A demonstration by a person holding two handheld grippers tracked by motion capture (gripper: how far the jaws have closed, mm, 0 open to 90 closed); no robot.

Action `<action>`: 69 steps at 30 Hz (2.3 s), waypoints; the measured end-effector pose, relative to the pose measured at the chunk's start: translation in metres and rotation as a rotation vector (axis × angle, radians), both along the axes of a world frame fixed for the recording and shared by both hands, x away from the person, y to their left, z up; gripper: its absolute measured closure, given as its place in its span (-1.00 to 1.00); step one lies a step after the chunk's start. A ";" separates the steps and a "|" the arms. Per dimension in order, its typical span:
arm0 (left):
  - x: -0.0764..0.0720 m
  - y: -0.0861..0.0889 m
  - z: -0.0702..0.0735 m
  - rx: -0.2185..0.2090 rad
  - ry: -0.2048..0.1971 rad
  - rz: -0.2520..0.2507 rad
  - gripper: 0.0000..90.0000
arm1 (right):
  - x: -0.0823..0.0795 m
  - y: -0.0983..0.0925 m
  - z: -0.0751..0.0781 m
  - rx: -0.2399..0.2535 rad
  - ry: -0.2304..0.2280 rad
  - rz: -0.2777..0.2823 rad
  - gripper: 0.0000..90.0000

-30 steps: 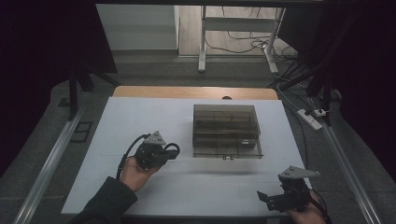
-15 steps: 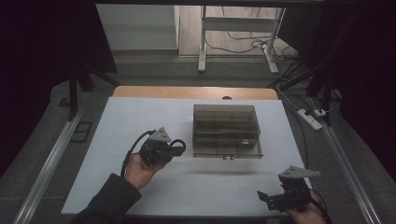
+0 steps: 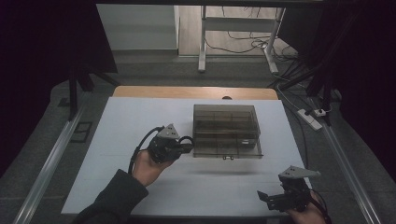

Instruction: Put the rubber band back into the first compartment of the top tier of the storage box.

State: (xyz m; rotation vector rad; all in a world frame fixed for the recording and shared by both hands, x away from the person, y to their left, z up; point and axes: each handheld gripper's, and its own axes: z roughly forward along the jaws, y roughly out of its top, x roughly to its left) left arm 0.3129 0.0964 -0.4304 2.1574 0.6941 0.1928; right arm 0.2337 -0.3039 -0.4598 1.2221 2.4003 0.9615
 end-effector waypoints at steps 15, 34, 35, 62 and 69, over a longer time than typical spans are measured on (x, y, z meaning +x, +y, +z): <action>0.008 -0.027 0.003 -0.015 0.011 -0.047 0.92 | 0.000 0.000 0.000 0.000 0.004 0.000 -1.00; 0.022 -0.052 -0.007 -0.006 0.032 -0.066 0.91 | 0.000 0.000 0.000 -0.001 0.002 0.005 -0.99; 0.022 -0.053 -0.008 -0.003 0.033 -0.065 0.91 | 0.000 0.000 0.000 0.000 0.003 0.005 -0.99; 0.031 -0.060 -0.021 0.026 0.050 -0.030 0.63 | -0.001 0.000 0.000 0.001 0.002 0.008 -0.99; 0.030 -0.060 -0.020 0.025 0.029 -0.021 0.41 | -0.001 0.000 0.000 0.001 0.000 0.008 -0.99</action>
